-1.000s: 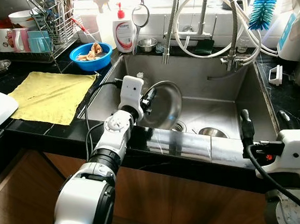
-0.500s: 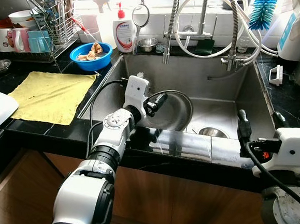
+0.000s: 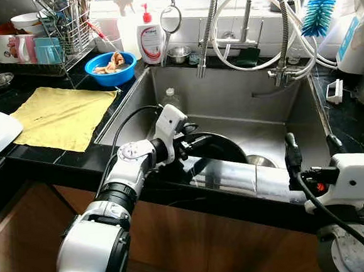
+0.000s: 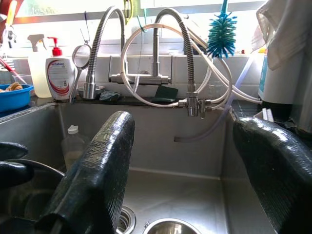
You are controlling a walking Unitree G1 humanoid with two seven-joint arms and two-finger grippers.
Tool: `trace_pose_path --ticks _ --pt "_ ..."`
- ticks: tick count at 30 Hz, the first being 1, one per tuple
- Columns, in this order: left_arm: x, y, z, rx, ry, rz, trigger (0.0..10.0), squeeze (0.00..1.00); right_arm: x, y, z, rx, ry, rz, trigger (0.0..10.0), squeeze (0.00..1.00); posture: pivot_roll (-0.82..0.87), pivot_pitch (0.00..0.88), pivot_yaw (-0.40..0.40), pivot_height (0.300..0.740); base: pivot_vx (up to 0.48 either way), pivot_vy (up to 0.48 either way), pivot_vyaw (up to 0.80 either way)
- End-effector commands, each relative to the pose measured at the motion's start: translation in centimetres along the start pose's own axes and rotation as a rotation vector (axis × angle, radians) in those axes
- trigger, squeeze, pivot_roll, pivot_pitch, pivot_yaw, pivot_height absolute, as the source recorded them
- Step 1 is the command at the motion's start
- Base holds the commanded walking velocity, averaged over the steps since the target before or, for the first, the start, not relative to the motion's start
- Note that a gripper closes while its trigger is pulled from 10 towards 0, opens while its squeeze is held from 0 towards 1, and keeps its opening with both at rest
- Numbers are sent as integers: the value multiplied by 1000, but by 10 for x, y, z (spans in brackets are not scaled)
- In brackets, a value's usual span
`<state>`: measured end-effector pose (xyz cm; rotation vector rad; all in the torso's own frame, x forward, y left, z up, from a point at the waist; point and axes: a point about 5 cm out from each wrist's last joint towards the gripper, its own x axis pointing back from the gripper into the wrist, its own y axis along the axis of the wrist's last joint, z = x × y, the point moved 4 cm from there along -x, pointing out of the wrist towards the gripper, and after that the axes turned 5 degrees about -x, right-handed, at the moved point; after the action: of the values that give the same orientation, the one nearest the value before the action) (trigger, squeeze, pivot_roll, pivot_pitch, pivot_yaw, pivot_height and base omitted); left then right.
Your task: Kitchen organization
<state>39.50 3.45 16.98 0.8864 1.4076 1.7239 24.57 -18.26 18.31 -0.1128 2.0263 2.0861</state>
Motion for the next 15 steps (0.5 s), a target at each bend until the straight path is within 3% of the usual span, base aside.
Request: trace_pose_path --ticks 1,4,8,15 --pt "5 8 1 -18 -35 -22 10000 0 -2 -3 0 -8 5 16 10000 0 -51 0 10 740 0 0 0" --pt "8 6 1 -20 -55 -10 10000 0 -3 -3 1 -8 9 17 10000 0 -49 0 9 740 0 0 0" --pt "18 1 -8 -17 -167 16 10000 0 -3 -3 2 -10 14 18 10000 0 -47 0 10 740 0 0 0" --pt "20 4 -8 7 -172 -3 10000 0 -4 -4 4 -16 18 22 10000 0 -42 0 10 740 0 0 0"
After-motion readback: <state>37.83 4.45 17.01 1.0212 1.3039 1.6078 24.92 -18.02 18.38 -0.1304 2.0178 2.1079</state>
